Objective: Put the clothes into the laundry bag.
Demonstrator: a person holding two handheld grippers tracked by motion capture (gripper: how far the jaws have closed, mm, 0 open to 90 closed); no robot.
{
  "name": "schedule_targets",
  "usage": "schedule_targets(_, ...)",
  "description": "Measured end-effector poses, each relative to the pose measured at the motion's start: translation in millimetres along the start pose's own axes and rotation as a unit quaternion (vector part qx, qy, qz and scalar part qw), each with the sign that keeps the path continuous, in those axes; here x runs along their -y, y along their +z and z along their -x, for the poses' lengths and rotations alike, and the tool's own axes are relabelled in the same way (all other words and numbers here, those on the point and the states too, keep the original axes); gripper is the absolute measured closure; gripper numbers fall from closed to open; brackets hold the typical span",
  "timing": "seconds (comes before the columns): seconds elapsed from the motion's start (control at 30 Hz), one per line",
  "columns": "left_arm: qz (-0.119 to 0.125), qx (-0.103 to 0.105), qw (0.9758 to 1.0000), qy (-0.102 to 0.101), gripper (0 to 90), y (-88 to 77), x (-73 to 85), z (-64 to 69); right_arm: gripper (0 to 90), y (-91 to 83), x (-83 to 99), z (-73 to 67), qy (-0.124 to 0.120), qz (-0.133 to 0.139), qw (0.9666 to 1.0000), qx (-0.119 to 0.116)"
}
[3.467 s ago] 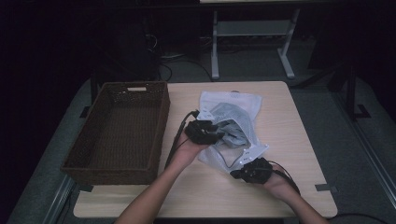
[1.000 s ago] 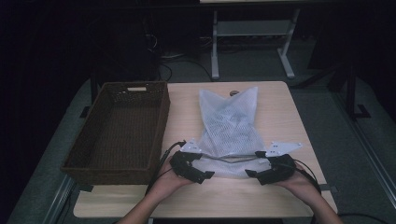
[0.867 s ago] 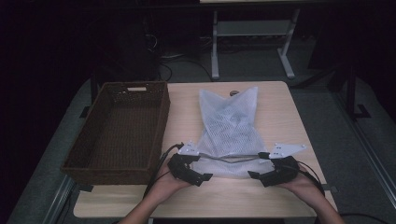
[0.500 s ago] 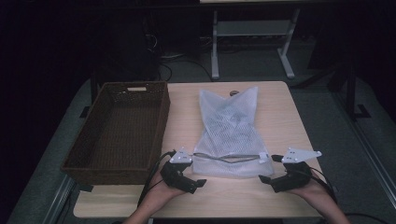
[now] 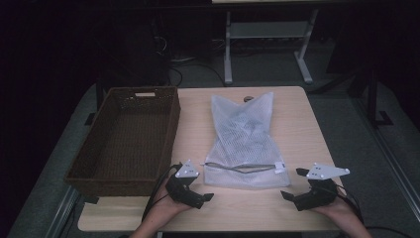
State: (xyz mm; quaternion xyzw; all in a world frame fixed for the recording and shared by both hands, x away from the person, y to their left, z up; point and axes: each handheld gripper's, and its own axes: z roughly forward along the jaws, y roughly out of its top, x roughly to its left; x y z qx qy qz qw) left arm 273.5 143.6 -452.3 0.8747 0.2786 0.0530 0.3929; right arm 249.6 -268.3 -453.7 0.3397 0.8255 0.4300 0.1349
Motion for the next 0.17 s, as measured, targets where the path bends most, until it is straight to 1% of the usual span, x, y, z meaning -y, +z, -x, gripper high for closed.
schedule_targets(0.17,-0.007,0.004,1.0000,0.003,9.8,2.5,1.1,-0.9,0.8,1.3,1.1,0.3,-0.002,-0.003,1.0000,-0.005)
